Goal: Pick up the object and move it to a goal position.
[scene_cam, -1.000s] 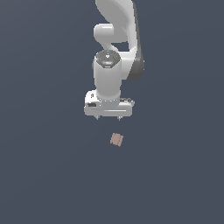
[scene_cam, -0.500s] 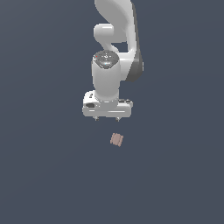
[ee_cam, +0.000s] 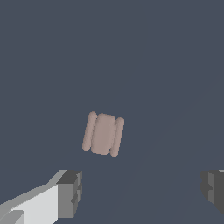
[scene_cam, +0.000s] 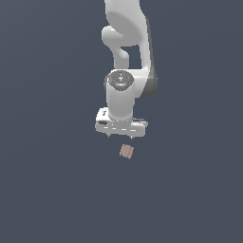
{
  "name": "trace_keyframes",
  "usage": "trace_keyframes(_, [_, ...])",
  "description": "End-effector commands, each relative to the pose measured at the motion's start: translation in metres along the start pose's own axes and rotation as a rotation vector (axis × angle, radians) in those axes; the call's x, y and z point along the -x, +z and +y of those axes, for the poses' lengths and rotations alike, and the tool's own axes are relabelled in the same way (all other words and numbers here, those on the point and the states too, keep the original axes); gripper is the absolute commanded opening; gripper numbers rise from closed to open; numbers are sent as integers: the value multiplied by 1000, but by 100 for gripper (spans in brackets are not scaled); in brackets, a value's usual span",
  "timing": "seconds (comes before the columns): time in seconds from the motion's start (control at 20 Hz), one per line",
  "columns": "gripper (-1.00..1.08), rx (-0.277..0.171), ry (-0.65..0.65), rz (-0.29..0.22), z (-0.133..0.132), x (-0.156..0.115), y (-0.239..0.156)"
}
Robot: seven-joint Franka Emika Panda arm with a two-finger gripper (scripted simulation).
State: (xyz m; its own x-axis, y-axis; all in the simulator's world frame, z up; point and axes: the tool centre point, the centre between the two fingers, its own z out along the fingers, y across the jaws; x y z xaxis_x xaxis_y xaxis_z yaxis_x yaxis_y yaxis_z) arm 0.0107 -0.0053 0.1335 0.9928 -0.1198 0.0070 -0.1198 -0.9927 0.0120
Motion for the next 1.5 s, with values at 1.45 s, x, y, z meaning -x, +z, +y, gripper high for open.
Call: trace_keyframes(1.45, [100,-11,200,-8,-35,-7,117])
